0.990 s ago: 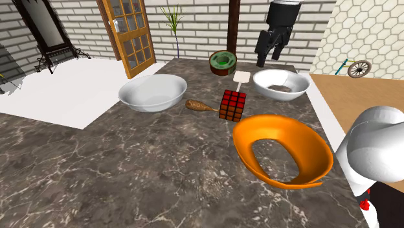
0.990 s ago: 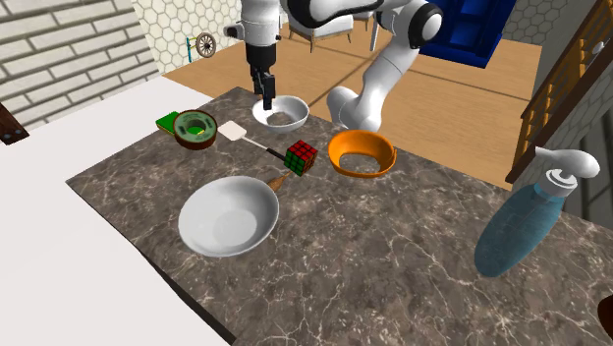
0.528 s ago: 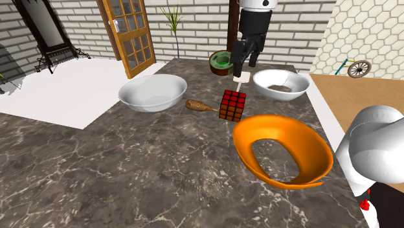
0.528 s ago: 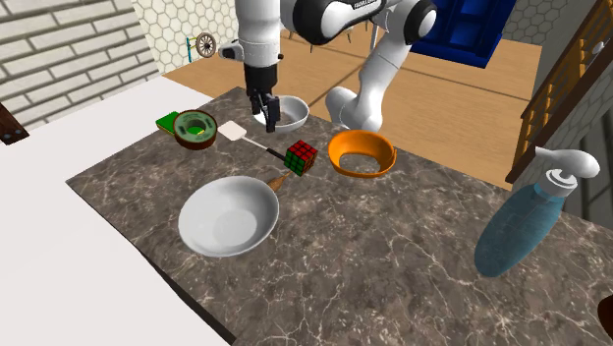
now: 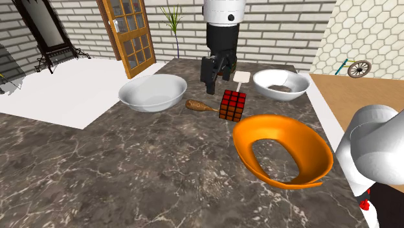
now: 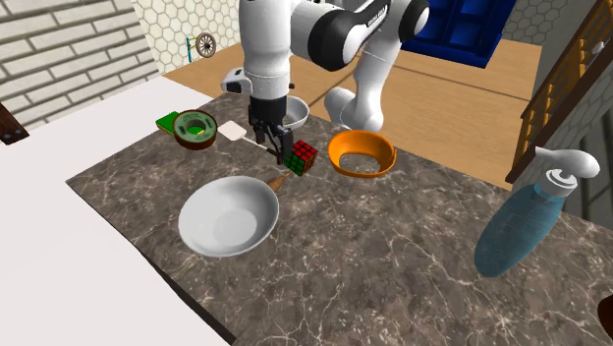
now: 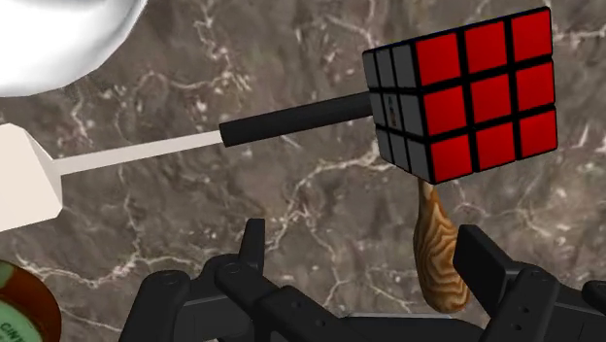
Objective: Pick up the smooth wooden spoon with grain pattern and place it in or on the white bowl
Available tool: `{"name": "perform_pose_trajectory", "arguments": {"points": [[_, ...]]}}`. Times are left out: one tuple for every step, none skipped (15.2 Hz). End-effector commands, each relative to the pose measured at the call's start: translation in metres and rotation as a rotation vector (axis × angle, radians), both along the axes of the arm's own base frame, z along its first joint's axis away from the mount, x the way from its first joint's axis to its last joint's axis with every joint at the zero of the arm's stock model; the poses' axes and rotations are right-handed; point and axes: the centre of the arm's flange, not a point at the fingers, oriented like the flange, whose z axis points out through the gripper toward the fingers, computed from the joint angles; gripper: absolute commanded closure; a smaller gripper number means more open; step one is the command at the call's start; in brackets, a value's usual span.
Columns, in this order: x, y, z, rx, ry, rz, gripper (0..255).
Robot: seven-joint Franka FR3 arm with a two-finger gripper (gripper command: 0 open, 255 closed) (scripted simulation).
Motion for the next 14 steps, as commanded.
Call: {"name": "perform_pose_trajectory", "arguments": {"points": [[0.002, 0.027, -0.002, -0.004, 0.004, 0.036, 0], [0.003, 0.041, -0.004, -0.007, 0.007, 0.054, 0], [0.004, 0.054, -0.006, -0.009, 0.009, 0.072, 0], [0.004, 0.06, -0.007, -0.01, 0.01, 0.08, 0], [0.004, 0.06, -0.012, -0.01, 0.01, 0.08, 0], [0.004, 0.06, -0.018, -0.01, 0.01, 0.08, 0], [0.004, 0.06, -0.023, -0.01, 0.01, 0.08, 0], [0.005, 0.06, -0.028, -0.01, 0.01, 0.08, 0], [0.005, 0.059, -0.033, -0.01, 0.01, 0.08, 0], [0.005, 0.059, -0.039, -0.01, 0.01, 0.08, 0], [0.006, 0.059, -0.044, -0.01, 0.01, 0.08, 0], [0.006, 0.059, -0.047, -0.01, 0.01, 0.08, 0], [0.006, 0.059, -0.047, -0.01, 0.01, 0.08, 0], [0.006, 0.059, -0.047, -0.01, 0.01, 0.08, 0]]}}
